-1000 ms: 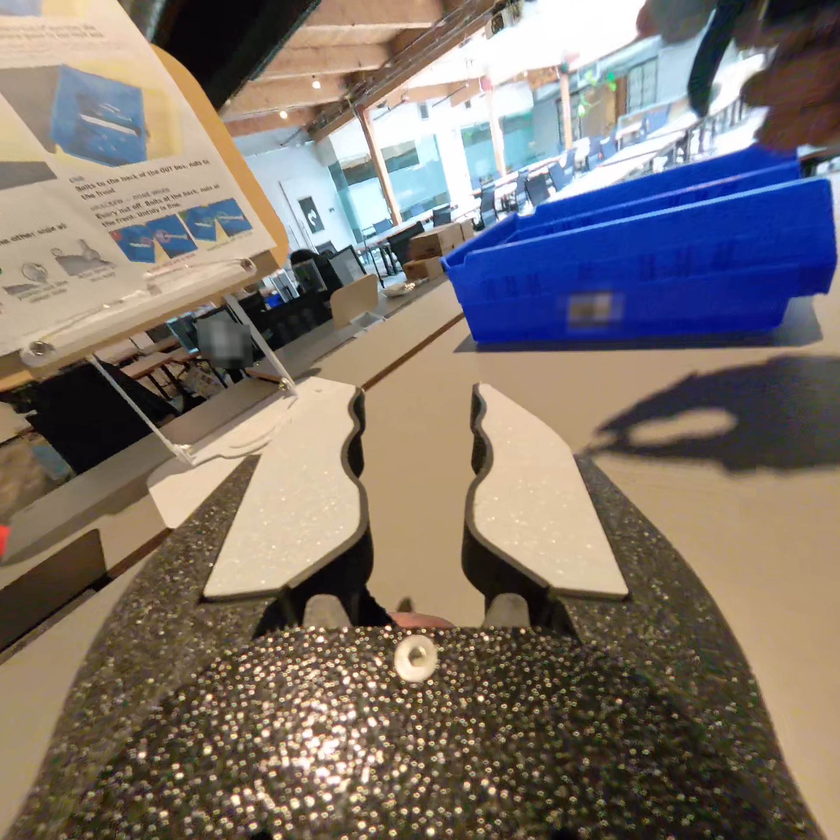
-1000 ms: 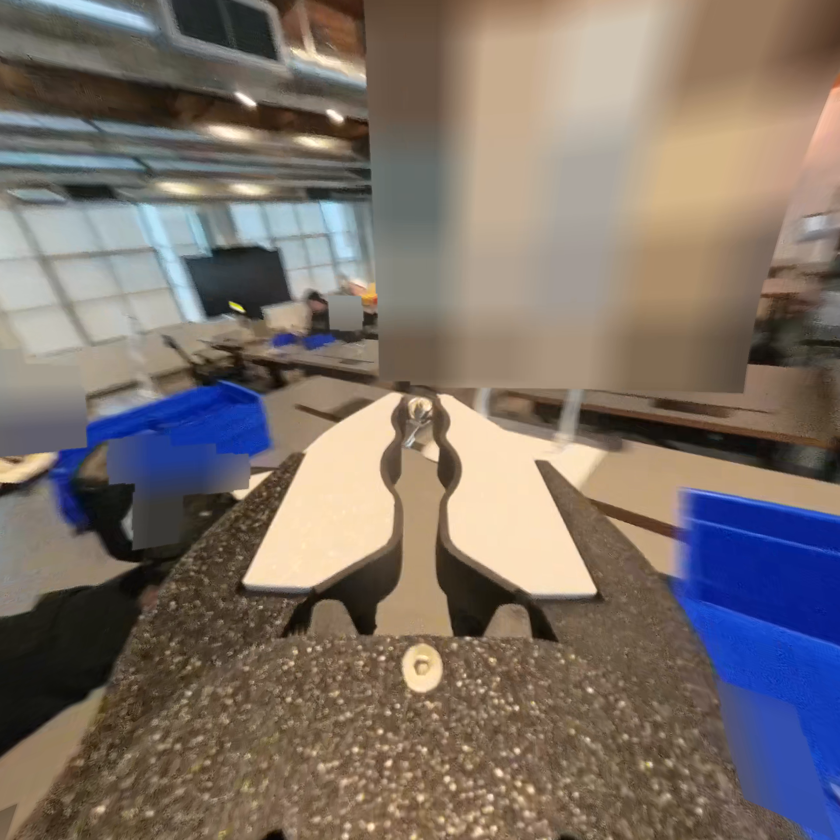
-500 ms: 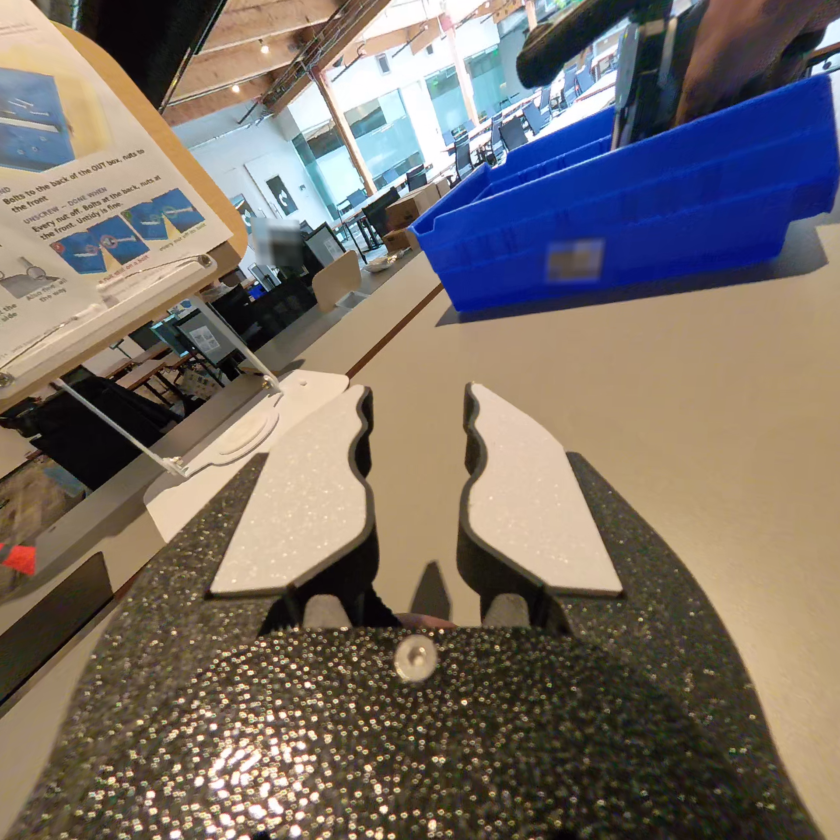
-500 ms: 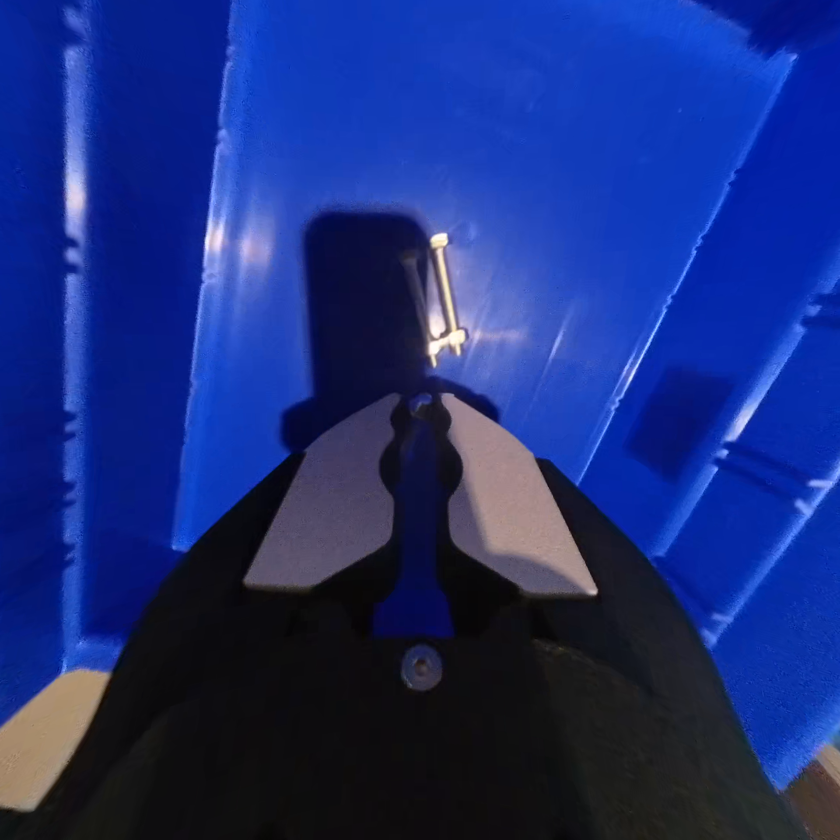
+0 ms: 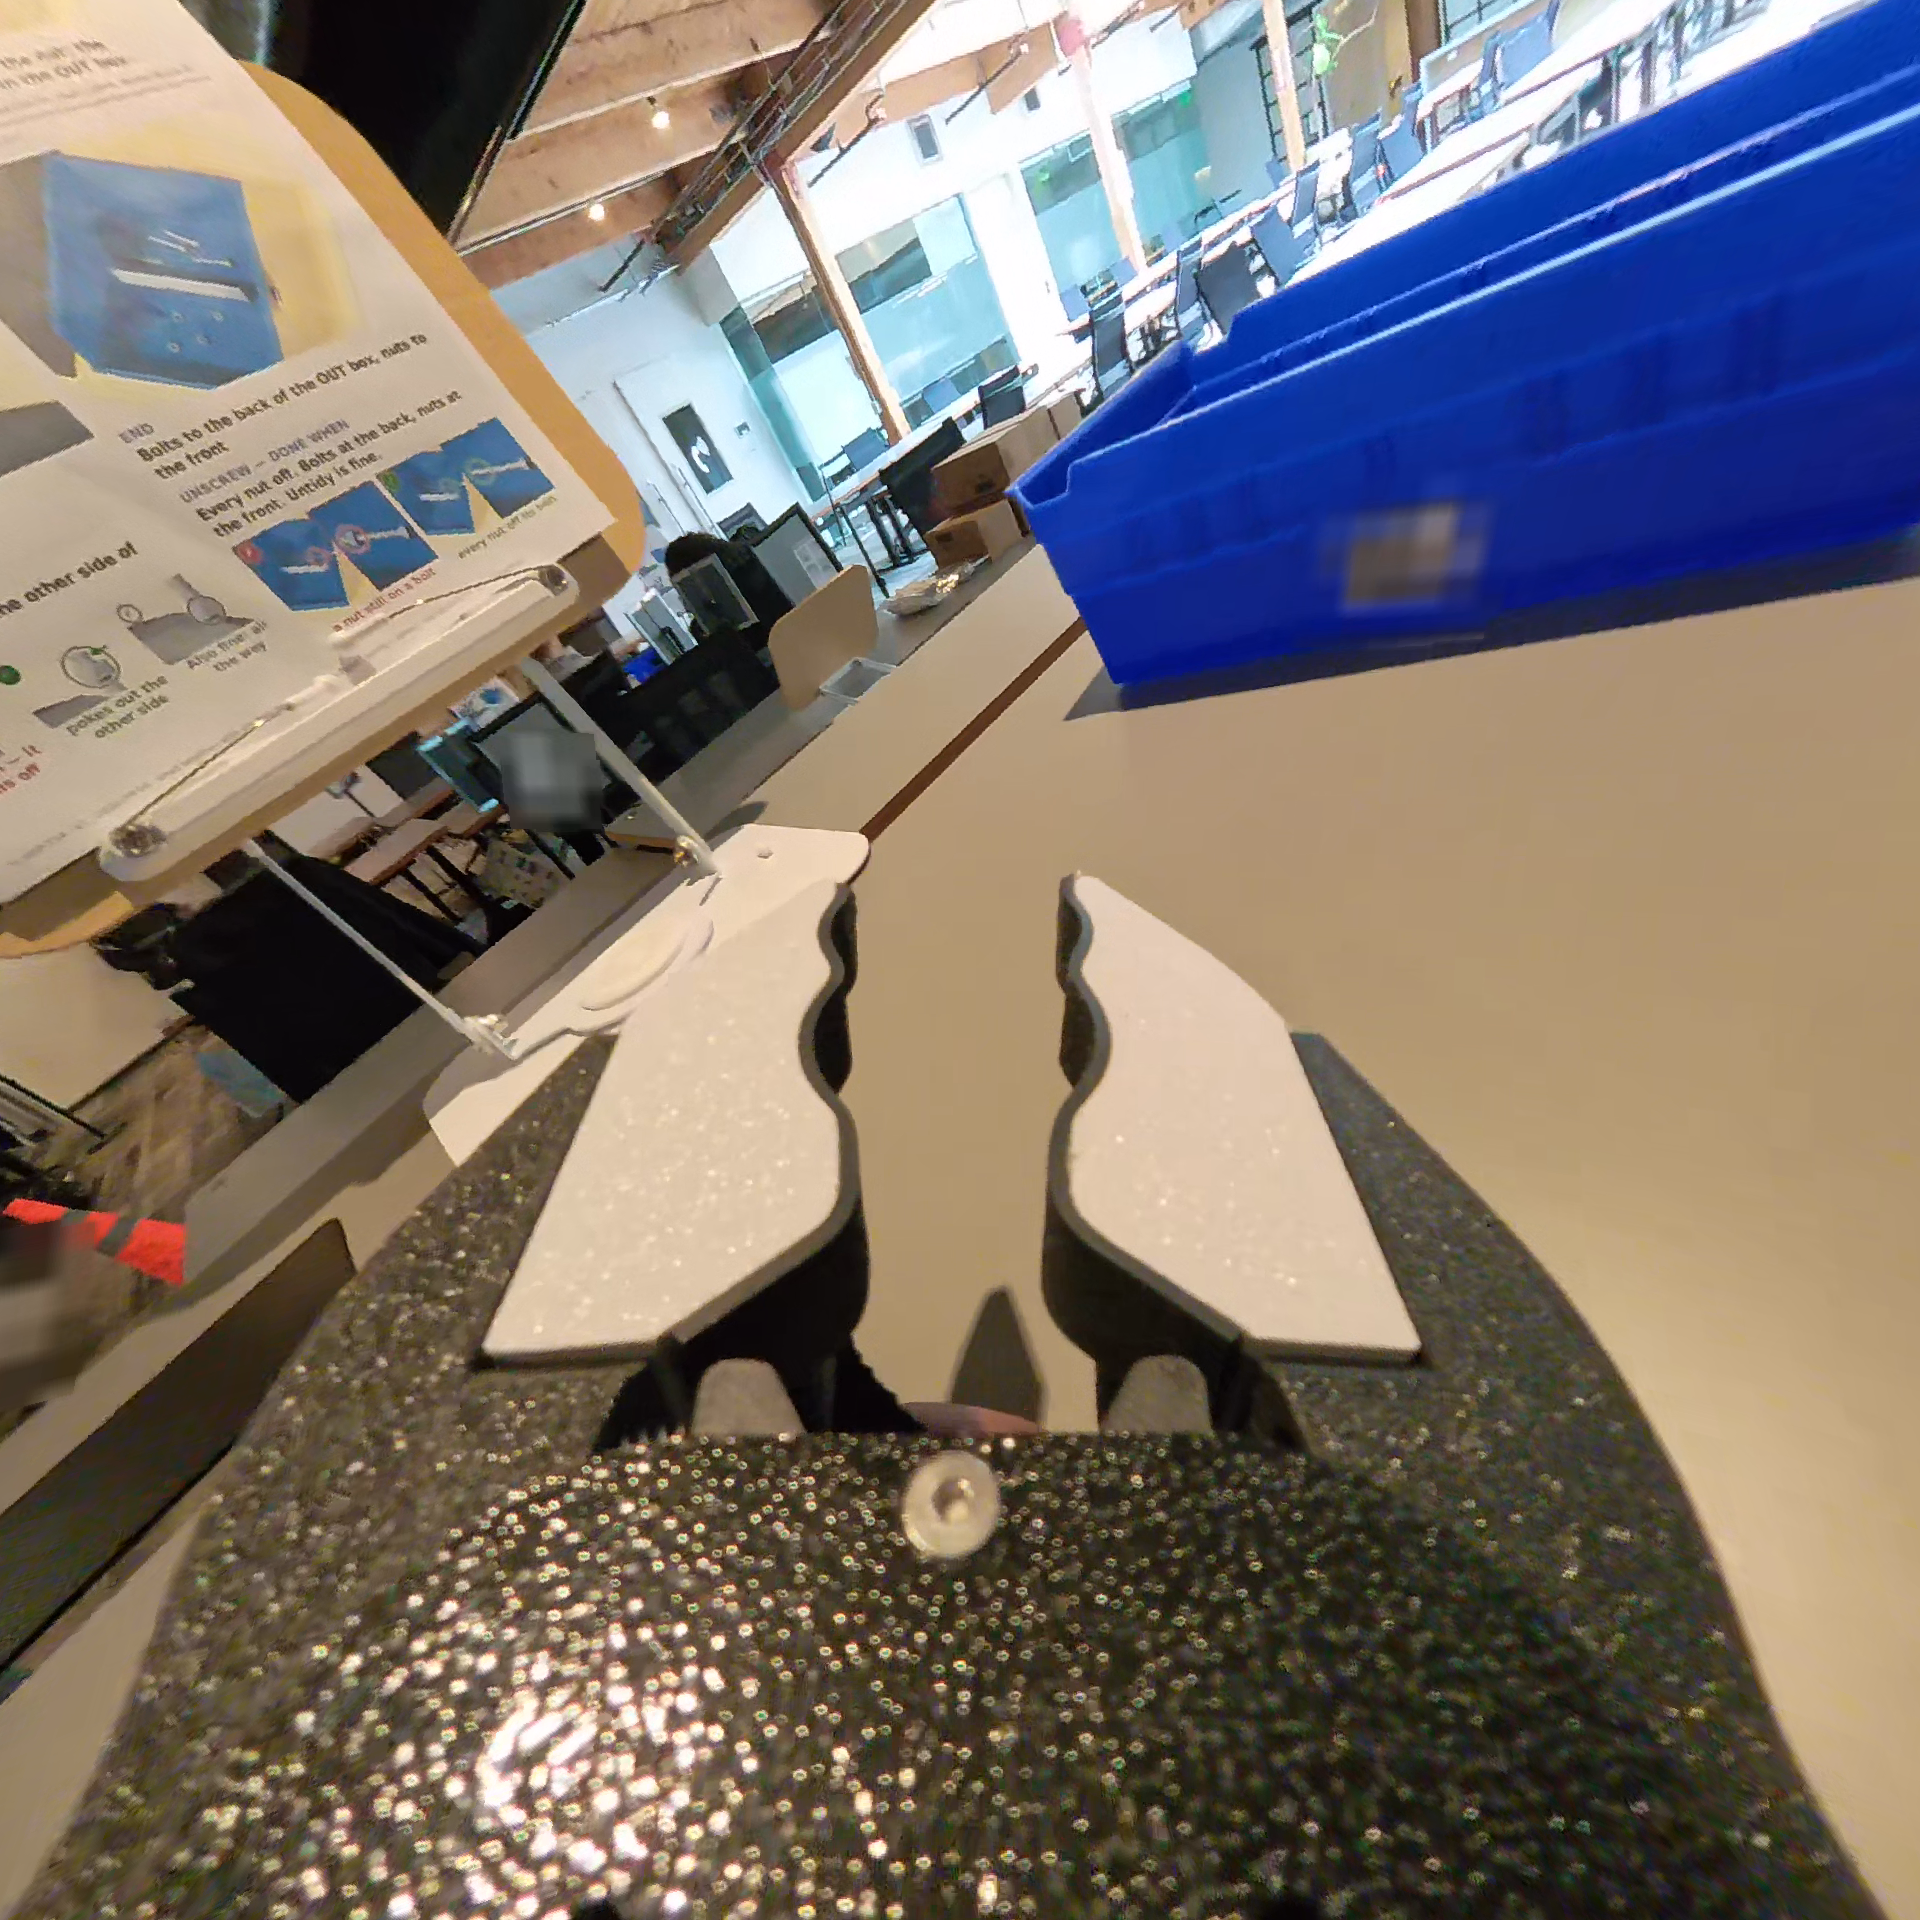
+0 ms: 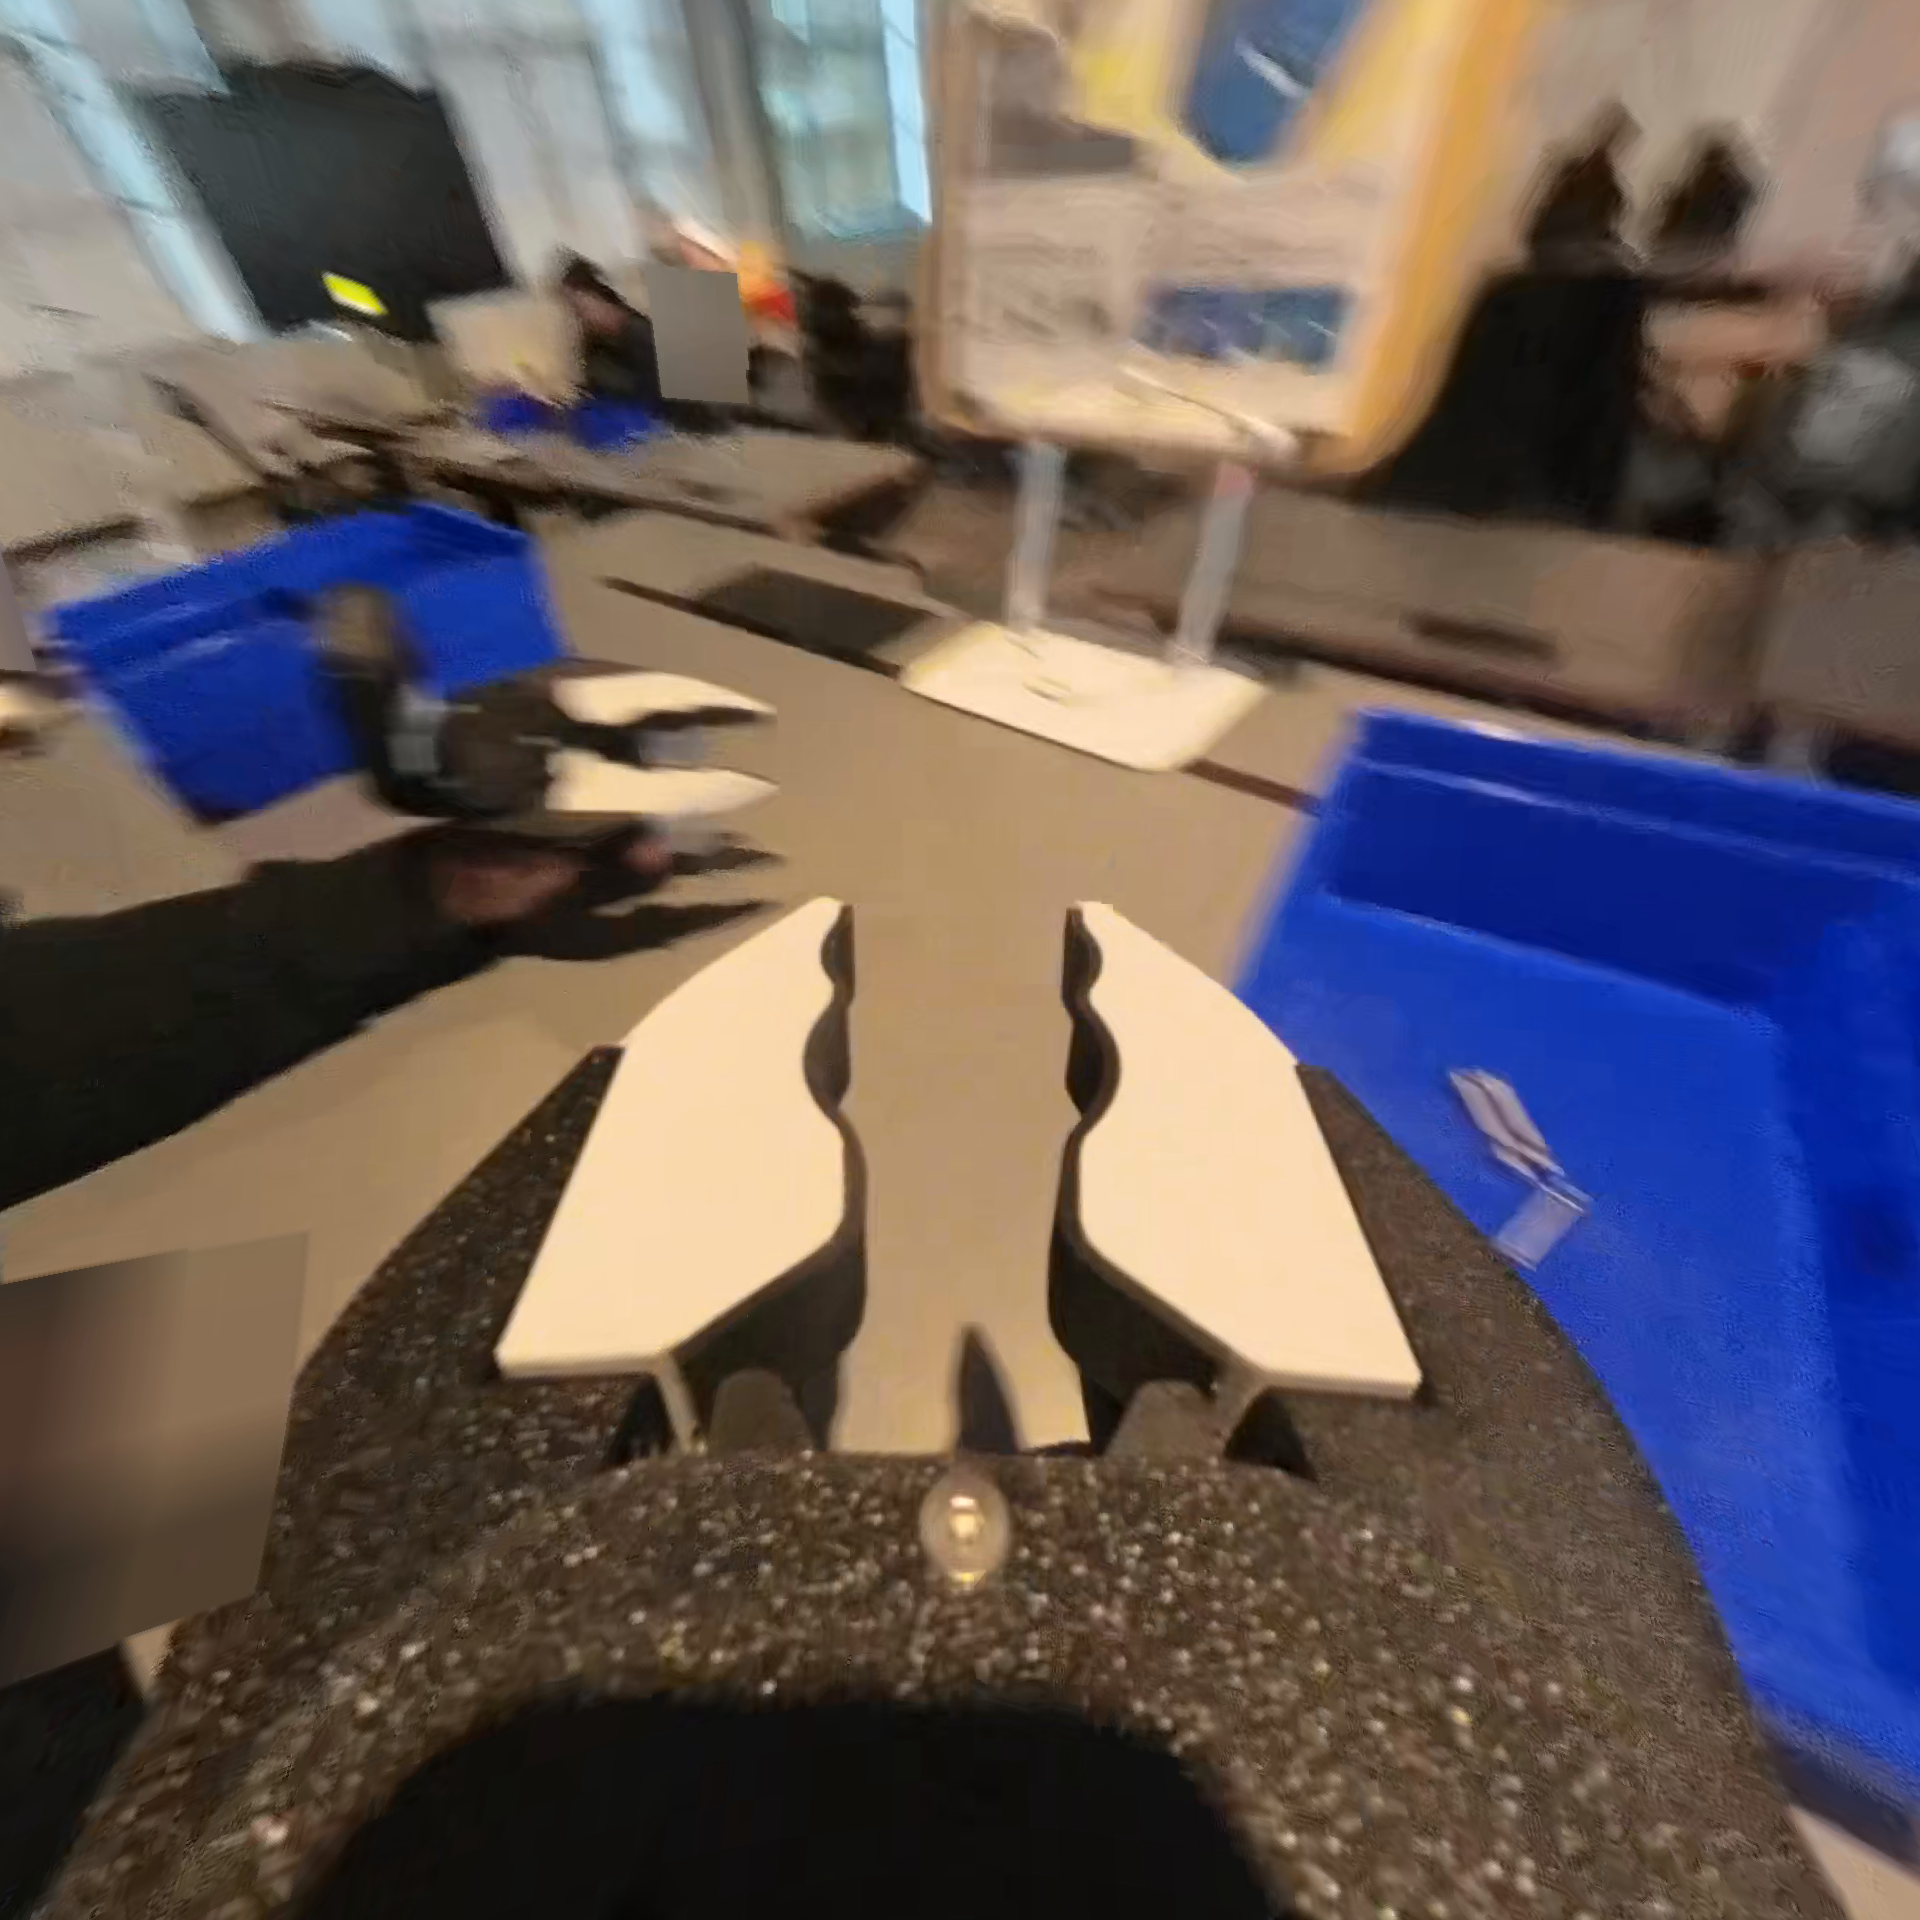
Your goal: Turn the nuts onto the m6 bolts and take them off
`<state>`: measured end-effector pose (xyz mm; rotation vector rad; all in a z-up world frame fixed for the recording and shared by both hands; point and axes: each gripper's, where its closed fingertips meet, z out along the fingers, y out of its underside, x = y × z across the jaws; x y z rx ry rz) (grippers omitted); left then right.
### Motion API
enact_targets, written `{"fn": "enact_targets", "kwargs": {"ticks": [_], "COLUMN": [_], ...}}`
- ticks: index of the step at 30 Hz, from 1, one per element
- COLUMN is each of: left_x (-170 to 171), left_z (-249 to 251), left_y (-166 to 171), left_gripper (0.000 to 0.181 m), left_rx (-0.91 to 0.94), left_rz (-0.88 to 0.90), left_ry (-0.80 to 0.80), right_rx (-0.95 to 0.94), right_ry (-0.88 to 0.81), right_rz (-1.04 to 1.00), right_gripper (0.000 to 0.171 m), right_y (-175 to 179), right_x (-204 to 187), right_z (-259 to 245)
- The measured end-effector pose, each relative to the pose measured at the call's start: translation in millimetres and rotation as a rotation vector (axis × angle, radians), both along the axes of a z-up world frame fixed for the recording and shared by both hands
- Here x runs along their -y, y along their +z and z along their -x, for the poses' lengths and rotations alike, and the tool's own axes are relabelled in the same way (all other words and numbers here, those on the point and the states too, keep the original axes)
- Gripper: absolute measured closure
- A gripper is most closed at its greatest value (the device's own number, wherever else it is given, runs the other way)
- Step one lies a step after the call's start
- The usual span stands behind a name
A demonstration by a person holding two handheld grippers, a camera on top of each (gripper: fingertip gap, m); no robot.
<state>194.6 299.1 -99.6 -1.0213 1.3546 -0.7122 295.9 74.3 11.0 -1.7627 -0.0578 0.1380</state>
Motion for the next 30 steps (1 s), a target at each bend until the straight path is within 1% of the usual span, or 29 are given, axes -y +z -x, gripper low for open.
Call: {"fn": "enact_targets", "kwargs": {"ticks": [2,4,7,9,12,14,20,22,24,25,26,27,29,30], "left_x": [-0.1,0.2,2.7,3.1,4.4,9.3,37.6,45.3,43.9,40.4,33.2,18.7,-24.1,-44.1], "left_z": [-3.1,-4.6,-1.7,5.7,25.2,40.8,81.2,94.0,117.3,134.6,157.2,187.7,264.8,303.1], "left_y": [-2.1,-3.9,-1.4,1.8,8.6,10.6,7.2,10.2,27.5,39.2,52.5,69.2,106.1,118.1], "left_gripper": [0.145,0.144,0.144,0.144,0.145,0.145,0.146,0.147,0.15,0.15,0.148,0.149,0.154,0.155], "left_rx": [-0.009,-0.016,0.01,0.034,0.083,0.1,0.079,0.087,0.08,0.036,-0.035,-0.111,-0.247,-0.326], "left_rz": [-0.043,-0.075,-0.1,-0.098,-0.081,-0.077,-0.097,-0.032,0.128,0.176,0.184,0.16,0.096,0.107], "left_ry": [0.01,0.02,0.02,0.031,0.059,0.07,0.056,0.055,0.096,0.121,0.152,0.219,0.386,0.432], "right_rx": [0.017,0.0,-0.055,-0.095,-0.077,-0.09,-0.169,-0.168,-0.16,-0.157,-0.156,-0.159,-0.169,-0.173], "right_ry": [0.119,0.206,0.282,0.301,0.3,0.311,0.313,0.303,0.296,0.291,0.291,0.296,0.32,0.332], "right_rz": [-0.068,-0.08,-0.039,-0.049,-0.033,-0.029,0.018,0.043,0.062,0.067,0.071,0.079,0.105,0.113], "right_gripper": [0.132,0.126,0.116,0.116,0.115,0.117,0.121,0.122,0.123,0.123,0.123,0.124,0.124,0.124], "right_y": [-12.8,-41.3,-86.3,-101.0,-107.9,-108.2,-112.7,-116.2,-119.0,-119.7,-120.3,-121.5,-124.5,-125.4], "right_x": [-7.3,-23.8,-50.6,-61.1,-66.0,-65.0,-67.7,-70.0,-71.4,-71.7,-71.6,-71.5,-70.8,-70.2], "right_z": [67.2,119.8,172.8,192.7,201.5,202.4,198.1,197.6,197.7,197.6,197.7,198.4,201.2,202.4]}}
